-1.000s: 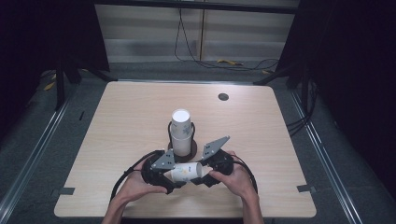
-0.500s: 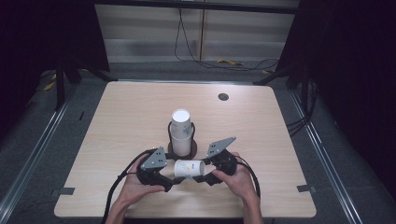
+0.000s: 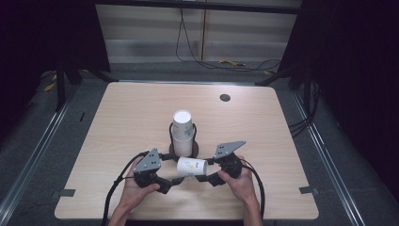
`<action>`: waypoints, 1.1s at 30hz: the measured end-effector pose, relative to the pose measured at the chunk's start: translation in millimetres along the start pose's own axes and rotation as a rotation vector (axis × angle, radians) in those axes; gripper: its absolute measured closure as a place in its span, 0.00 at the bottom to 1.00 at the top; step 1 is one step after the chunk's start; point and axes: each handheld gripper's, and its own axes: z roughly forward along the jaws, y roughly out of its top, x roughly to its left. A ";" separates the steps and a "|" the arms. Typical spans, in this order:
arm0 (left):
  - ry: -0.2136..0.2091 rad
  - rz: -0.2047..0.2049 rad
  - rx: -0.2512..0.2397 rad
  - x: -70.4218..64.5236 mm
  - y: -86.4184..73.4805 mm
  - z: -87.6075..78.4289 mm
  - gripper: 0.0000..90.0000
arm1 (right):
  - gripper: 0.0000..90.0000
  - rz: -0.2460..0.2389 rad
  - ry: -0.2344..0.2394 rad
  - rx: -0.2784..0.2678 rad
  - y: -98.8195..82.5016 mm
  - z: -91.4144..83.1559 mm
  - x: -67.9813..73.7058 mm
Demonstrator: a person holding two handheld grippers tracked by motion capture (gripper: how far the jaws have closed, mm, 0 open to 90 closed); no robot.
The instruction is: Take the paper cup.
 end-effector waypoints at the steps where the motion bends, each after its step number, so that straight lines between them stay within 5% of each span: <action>1: 0.006 -0.006 0.001 -0.1 -0.9 -0.1 0.17 | 0.39 0.002 0.002 -0.010 -1.3 -0.2 -0.6; 10: 0.011 -0.008 -0.014 -1.9 -3.1 -0.5 0.18 | 0.39 0.010 0.028 -0.081 -8.9 -1.1 -1.4; 17: -0.008 -0.050 -0.044 -3.4 -10.7 -1.2 0.18 | 0.39 0.006 0.054 -0.126 -12.2 0.2 -1.0; 33: -0.024 -0.051 -0.066 -5.4 -11.6 2.1 0.17 | 0.39 0.010 0.107 -0.188 -16.2 1.5 -2.5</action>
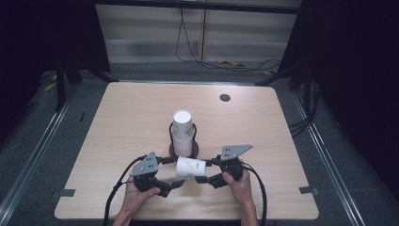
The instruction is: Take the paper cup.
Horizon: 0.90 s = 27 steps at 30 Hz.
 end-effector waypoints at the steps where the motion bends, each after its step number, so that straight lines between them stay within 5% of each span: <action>1: -0.002 0.001 0.003 0.3 -0.3 0.3 0.17 | 0.39 0.001 0.005 -0.003 -0.3 0.3 0.1; 27: -0.062 -0.008 -0.040 6.2 -2.3 4.9 0.17 | 0.39 -0.014 0.069 -0.065 -1.4 4.7 2.8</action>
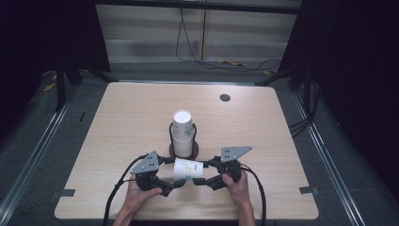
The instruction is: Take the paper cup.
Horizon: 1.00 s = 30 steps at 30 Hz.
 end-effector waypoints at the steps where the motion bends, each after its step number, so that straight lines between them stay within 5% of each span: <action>1: -0.004 -0.002 -0.005 0.2 0.1 0.0 0.18 | 0.39 -0.001 0.001 -0.002 0.2 0.1 0.2; 30: -0.057 0.004 -0.057 4.2 1.7 -2.2 0.21 | 0.39 -0.037 0.003 -0.016 2.8 2.6 4.1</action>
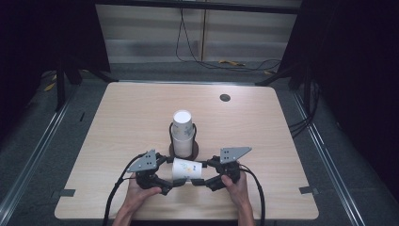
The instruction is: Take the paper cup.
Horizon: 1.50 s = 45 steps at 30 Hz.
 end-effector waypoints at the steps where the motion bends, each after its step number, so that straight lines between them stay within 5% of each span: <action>1: -0.007 0.001 -0.006 0.3 0.4 -0.9 0.21 | 0.38 -0.001 0.002 0.000 -0.1 0.4 0.0; 24: 0.009 0.026 -0.025 -3.2 4.1 -7.3 0.31 | 0.24 -0.020 -0.048 0.014 -1.6 5.2 1.5; 29: 0.035 0.019 -0.019 -1.4 5.3 -11.0 0.31 | 0.14 -0.020 -0.091 -0.012 -1.8 2.8 2.6; 45: 0.068 0.002 0.033 3.4 3.9 -13.9 0.31 | 0.14 0.004 -0.327 -0.124 -18.3 -19.8 8.8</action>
